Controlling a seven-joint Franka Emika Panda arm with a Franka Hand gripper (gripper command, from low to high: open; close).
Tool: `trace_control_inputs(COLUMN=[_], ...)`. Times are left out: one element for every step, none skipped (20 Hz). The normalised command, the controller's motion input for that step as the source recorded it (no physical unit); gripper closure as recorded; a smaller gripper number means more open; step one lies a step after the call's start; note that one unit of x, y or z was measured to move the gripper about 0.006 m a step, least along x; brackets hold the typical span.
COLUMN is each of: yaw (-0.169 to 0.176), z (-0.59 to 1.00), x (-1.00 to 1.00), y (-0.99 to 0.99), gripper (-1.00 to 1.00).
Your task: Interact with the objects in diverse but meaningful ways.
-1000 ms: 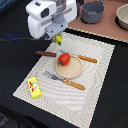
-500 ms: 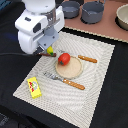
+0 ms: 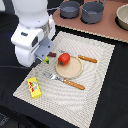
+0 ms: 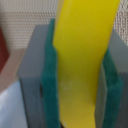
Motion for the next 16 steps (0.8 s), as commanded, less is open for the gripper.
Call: trace_control_inputs(yaw=[0.014,0.000,0.000,-0.006,-0.011,-0.015,-0.025,-0.025,-0.024,-0.027,-0.024,-0.015,-0.011,-0.009,-0.002,0.000], z=[-0.23,-0.11,0.00,0.05,0.07,0.07,0.03,0.01,0.00,-0.01,-0.09,-0.16,-0.19,-0.21,-0.19,-0.21], x=[-0.08,0.00,0.00,-0.02,-0.05,-0.04,-0.04,-0.03,-0.07,-0.15,-0.18,-0.22,-0.22,-0.23,-0.23,-0.25], y=[-0.34,-0.36,-0.31,-0.24,-0.25,-0.26,-0.25,-0.24,-0.21,-0.22,-0.22,-0.22,-0.24,-0.23,-0.21,-0.17], gripper=[1.00,1.00,1.00,1.00,1.00,1.00,1.00,1.00,1.00,1.00,1.00,1.00,1.00,1.00,1.00,1.00])
